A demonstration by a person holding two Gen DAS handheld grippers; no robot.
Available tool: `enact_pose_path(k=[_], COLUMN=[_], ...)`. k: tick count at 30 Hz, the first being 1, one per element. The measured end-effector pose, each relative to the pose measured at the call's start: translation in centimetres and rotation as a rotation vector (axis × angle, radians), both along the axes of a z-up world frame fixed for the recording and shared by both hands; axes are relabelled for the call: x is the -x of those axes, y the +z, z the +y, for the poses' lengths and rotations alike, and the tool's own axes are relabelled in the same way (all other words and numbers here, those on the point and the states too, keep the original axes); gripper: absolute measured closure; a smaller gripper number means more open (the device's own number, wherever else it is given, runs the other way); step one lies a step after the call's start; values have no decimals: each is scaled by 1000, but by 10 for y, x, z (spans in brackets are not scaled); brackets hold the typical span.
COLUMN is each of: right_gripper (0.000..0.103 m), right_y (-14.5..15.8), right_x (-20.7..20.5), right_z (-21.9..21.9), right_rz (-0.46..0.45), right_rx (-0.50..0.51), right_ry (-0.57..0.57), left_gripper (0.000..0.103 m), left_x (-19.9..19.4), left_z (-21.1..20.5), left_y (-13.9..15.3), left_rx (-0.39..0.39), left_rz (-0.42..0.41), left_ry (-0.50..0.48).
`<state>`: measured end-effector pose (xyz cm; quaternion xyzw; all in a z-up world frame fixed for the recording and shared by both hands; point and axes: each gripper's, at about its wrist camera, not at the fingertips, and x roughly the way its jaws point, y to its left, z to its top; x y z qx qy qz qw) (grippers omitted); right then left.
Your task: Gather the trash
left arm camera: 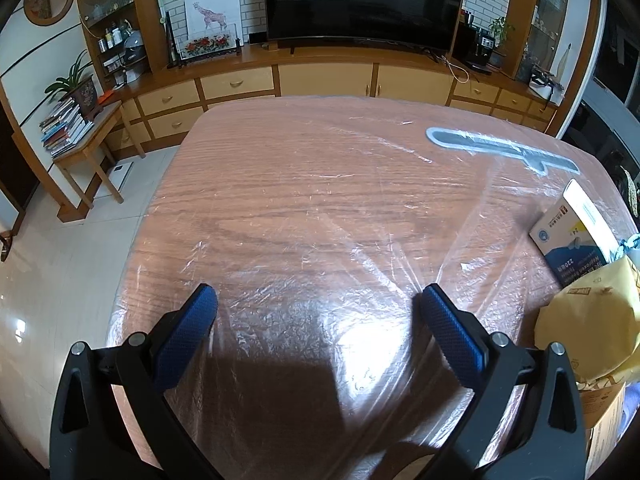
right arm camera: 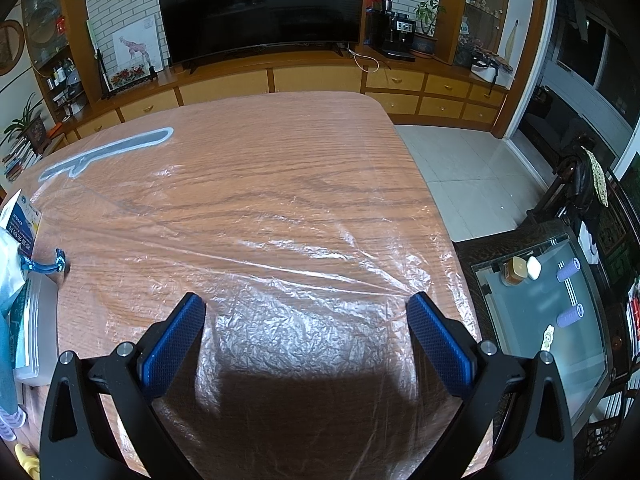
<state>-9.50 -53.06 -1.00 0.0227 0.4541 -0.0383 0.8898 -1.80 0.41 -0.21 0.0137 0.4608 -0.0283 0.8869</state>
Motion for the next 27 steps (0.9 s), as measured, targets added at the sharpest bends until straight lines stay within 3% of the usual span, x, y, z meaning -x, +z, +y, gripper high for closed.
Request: enact_pose_path(k=[27], right_gripper=[4], right_y=[-3], right_x=[3], right_z=[3], right_rz=[-3], right_rx=[0], right_ry=[12], left_gripper=[1], left_x=[-6], left_z=[-3], left_y=[2], left_rx=[-2], left_rz=[0], left_ry=[10])
